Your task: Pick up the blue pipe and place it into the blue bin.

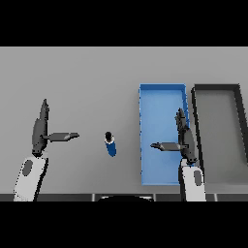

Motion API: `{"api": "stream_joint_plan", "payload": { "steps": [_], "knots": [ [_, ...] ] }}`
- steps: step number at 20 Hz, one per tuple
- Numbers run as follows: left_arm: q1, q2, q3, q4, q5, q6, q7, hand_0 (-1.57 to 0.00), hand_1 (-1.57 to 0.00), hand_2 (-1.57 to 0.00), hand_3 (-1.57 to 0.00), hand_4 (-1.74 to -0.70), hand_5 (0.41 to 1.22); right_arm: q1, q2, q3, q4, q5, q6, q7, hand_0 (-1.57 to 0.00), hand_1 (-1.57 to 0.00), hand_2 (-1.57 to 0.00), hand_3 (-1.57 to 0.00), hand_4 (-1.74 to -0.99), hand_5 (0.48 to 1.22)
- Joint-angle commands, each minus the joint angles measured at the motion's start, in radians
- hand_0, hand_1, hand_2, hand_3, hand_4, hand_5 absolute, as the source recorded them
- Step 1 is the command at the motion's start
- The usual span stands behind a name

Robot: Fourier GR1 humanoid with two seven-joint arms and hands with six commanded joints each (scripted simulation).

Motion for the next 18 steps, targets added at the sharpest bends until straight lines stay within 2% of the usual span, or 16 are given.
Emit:
{"api": "stream_joint_plan", "payload": {
  "steps": [1, 6, 7, 8, 10, 13, 16, 18],
  "knots": [
    [0.0, -0.002, -0.001, -0.001, -0.001, 0.002, -0.005, 0.0, 0.0, 0.0, 0.0, -0.97, 0.593, 0.001, -0.001, -0.001, 0.0, -0.001, 0.0, 0.0, 0.0, 0.0, 0.0, 0.0, -1.205, 0.629],
    [0.008, -0.01, -0.011, -0.011, -0.007, 0.006, -0.008, 0.0, 0.0, 0.0, 0.0, -0.97, 0.593, 0.012, -0.017, -0.01, -0.006, -0.013, 0.015, -0.012, 0.0, 0.0, 0.0, 0.0, -1.205, 0.629],
    [0.048, 0.056, -0.035, -0.017, -0.02, -0.088, -0.085, 0.0, 0.0, 0.0, 0.0, -0.97, 0.593, 0.05, -0.088, 0.015, -0.048, 0.061, 0.025, -0.091, 0.0, 0.0, 0.0, 0.0, -1.205, 0.629],
    [0.059, 0.102, -0.044, -0.002, -0.023, -0.155, -0.121, 0.0, 0.0, 0.0, 0.0, -0.96, 0.592, 0.087, -0.122, 0.037, -0.083, 0.108, 0.03, -0.141, 0.0, 0.0, 0.0, 0.0, -1.201, 0.628],
    [0.062, 0.137, -0.058, 0.014, -0.032, -0.217, -0.155, 0.0, 0.0, 0.0, 0.0, -0.96, 0.59, 0.109, -0.158, 0.055, -0.117, 0.142, 0.045, -0.138, 0.0, 0.0, 0.0, 0.0, -1.197, 0.626],
    [0.066, 0.155, -0.064, 0.009, -0.024, -0.254, -0.166, 0.0, 0.0, 0.0, 0.0, -0.96, 0.594, 0.12, -0.155, 0.071, -0.128, 0.158, 0.046, -0.13, 0.0, 0.0, 0.0, 0.0, -1.206, 0.625],
    [0.1, 0.192, -0.085, -0.051, 0.002, -0.33, -0.2, 0.0, 0.0, 0.0, 0.0, -0.98, 0.584, 0.105, -0.159, 0.076, -0.127, 0.171, 0.042, -0.103, 0.0, 0.0, 0.0, 0.0, -1.192, 0.621],
    [0.124, 0.226, -0.112, -0.088, 0.002, -0.379, -0.182, 0.0, 0.0, 0.0, 0.0, -1.01, 0.561, 0.105, -0.16, 0.079, -0.125, 0.173, 0.045, -0.108, 0.0, 0.0, 0.0, 0.0, -1.18, 0.617]
  ]
}}
